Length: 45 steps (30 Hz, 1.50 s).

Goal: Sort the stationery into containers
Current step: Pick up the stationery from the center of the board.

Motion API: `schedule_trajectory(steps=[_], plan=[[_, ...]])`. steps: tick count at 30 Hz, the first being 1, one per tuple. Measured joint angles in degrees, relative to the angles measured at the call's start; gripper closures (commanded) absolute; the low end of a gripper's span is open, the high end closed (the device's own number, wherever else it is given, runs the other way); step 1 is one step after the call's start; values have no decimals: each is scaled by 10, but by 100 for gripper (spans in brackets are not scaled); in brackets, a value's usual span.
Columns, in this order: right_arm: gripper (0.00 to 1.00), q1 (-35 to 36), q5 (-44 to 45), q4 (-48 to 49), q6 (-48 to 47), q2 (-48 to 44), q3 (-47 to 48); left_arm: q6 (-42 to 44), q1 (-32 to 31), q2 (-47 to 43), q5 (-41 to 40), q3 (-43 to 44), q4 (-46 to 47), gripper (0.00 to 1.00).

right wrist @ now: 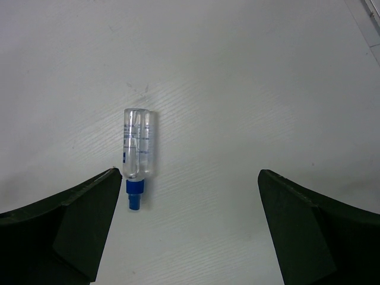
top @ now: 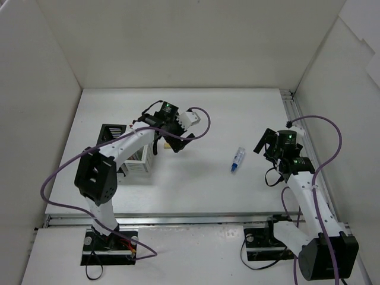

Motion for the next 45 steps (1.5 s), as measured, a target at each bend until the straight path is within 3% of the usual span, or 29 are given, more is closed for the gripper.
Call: schedule_trajectory(steps=[9, 20, 23, 30, 33, 35, 37, 40, 45], plan=[[2, 0, -2, 1, -1, 5, 0, 93, 53, 104, 79, 51, -56, 0], [2, 3, -2, 2, -5, 23, 0, 103, 68, 193, 69, 97, -89, 3], [2, 3, -2, 2, -6, 24, 0, 101, 68, 207, 54, 108, -100, 12], [2, 3, -2, 2, -10, 25, 0, 81, 65, 221, 17, 129, -111, 49], [2, 3, -2, 2, -11, 25, 0, 73, 62, 222, 6, 132, -112, 60], [2, 3, -2, 2, -11, 25, 0, 71, 61, 222, 2, 132, -112, 62], [2, 3, -2, 2, -12, 25, 0, 69, 57, 222, -2, 132, -111, 74], [2, 3, -2, 2, -11, 25, 0, 59, 55, 222, -10, 133, -111, 100], [2, 3, -2, 2, -11, 19, 0, 43, 52, 215, -9, 132, -99, 100]])
